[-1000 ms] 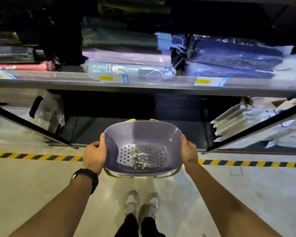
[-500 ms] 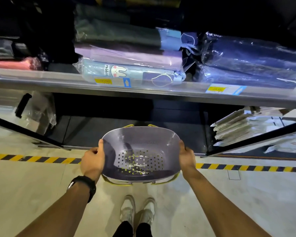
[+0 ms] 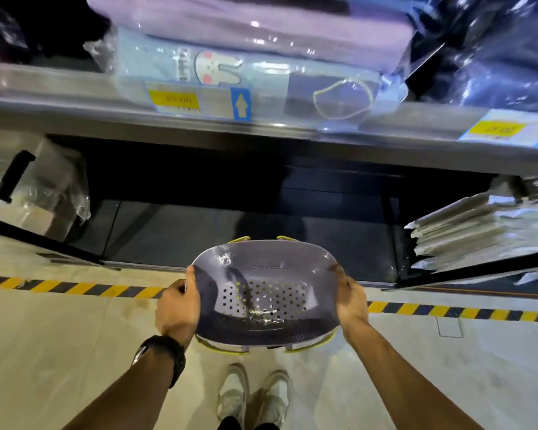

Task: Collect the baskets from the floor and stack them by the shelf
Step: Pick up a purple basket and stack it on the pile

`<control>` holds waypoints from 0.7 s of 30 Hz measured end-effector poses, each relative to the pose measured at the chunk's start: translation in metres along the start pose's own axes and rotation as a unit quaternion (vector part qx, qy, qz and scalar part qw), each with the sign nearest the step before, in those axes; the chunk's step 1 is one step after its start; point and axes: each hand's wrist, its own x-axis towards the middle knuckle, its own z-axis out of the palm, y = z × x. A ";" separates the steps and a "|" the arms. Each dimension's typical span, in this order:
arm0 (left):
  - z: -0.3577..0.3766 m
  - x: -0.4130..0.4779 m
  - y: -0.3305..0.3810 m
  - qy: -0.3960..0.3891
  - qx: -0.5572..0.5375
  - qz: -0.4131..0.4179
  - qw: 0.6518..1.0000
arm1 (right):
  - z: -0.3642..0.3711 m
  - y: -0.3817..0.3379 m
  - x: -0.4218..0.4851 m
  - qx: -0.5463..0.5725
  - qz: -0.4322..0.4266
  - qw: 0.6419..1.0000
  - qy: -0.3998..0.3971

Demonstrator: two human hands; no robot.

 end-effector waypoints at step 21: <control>0.077 0.052 -0.078 0.005 0.058 -0.028 0.998 | 0.073 0.094 0.072 -0.018 0.039 0.999 0.006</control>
